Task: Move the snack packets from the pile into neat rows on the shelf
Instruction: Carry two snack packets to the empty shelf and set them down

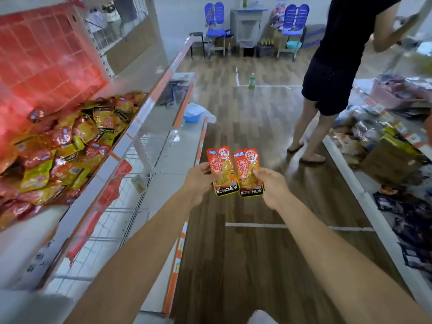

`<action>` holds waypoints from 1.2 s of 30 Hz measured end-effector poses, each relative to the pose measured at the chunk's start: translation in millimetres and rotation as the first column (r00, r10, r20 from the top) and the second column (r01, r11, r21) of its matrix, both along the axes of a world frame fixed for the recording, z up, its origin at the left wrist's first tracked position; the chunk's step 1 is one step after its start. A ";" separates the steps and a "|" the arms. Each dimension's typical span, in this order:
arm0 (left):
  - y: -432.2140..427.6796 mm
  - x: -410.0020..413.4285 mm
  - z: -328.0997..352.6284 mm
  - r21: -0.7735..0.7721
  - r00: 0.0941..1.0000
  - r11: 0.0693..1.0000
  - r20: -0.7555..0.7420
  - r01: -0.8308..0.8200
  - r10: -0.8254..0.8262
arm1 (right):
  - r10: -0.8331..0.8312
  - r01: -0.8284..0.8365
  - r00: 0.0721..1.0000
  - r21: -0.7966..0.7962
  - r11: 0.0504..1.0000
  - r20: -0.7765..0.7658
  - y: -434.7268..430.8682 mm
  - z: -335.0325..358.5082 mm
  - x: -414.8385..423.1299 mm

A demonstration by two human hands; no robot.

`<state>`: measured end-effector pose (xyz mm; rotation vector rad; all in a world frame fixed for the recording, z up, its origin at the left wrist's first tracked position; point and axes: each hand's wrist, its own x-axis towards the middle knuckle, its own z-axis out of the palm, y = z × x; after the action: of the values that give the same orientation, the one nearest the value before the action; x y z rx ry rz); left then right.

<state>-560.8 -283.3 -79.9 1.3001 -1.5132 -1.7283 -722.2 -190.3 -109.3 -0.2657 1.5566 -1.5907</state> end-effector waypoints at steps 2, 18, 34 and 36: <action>-25.5 -23.7 -4.4 0.004 1.000 1.000 -0.003 0.012 -0.012 | -0.011 0.011 1.000 0.011 1.000 -0.005 -25.8 -3.2 -25.5; -252.2 -248.2 17.5 0.003 0.997 0.998 -0.045 -0.060 0.060 | 0.120 -0.120 0.993 0.006 0.993 -0.012 -266.5 19.6 -259.6; -573.1 -405.8 19.4 -0.028 0.995 0.999 -0.093 0.022 -0.025 | 0.142 -0.140 0.989 -0.068 0.988 0.038 -576.4 27.4 -413.6; -609.6 -421.3 20.1 -0.026 0.995 1.000 -0.094 0.016 -0.018 | 0.141 -0.138 0.989 -0.074 0.988 0.044 -611.1 29.9 -427.6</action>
<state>-982.1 -892.8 -59.8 1.1798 -1.4915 -1.7504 -1149.8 -801.5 -79.4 -0.3645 1.4147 -1.5335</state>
